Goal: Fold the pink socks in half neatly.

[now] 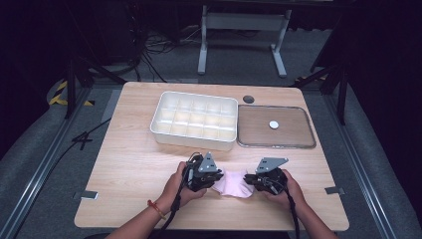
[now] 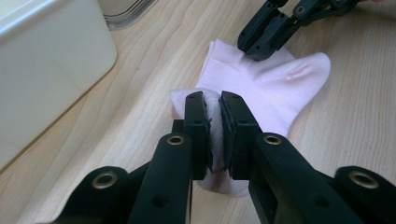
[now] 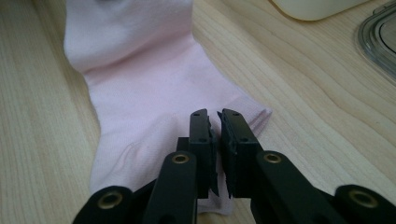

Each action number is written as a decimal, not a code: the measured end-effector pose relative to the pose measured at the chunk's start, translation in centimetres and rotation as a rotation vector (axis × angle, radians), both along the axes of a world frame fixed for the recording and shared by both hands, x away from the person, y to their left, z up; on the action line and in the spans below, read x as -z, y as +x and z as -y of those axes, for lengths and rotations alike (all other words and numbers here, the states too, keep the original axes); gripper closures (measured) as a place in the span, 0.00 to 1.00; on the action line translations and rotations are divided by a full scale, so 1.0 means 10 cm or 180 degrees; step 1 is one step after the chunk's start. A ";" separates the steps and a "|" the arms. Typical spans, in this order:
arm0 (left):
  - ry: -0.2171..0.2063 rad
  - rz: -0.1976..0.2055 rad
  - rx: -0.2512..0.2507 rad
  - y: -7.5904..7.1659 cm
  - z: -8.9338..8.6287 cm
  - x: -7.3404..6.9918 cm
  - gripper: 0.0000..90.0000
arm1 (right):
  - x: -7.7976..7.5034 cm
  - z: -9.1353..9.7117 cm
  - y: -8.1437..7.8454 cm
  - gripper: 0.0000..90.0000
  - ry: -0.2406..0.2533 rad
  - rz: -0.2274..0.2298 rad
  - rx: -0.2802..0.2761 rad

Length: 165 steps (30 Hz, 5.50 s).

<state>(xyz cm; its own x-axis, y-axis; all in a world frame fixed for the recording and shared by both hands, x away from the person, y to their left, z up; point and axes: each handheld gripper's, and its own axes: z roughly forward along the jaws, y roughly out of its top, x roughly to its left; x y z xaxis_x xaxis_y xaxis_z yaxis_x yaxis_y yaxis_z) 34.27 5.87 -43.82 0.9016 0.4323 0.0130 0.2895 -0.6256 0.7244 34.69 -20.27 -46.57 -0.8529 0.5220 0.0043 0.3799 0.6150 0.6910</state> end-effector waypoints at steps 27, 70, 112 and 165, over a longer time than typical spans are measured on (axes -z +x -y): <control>0.0256 -0.0026 0.0115 0.07 0.40 0.05 0.90 | 0.02 0.01 0.01 0.93 0.0064 -0.0043 0.0011; 0.0155 -0.0122 0.0444 -0.13 0.25 0.31 0.78 | -0.21 0.14 -0.01 0.92 0.0186 0.0115 0.0190; -0.0001 -0.0357 0.0121 -0.03 0.02 0.33 0.61 | 0.00 -0.16 -0.15 0.92 -0.0065 -0.0095 -0.0215; -0.0145 -0.0574 -0.0050 -0.02 0.10 0.35 0.83 | 0.02 -0.33 -0.24 0.99 -0.0199 0.0255 -0.0238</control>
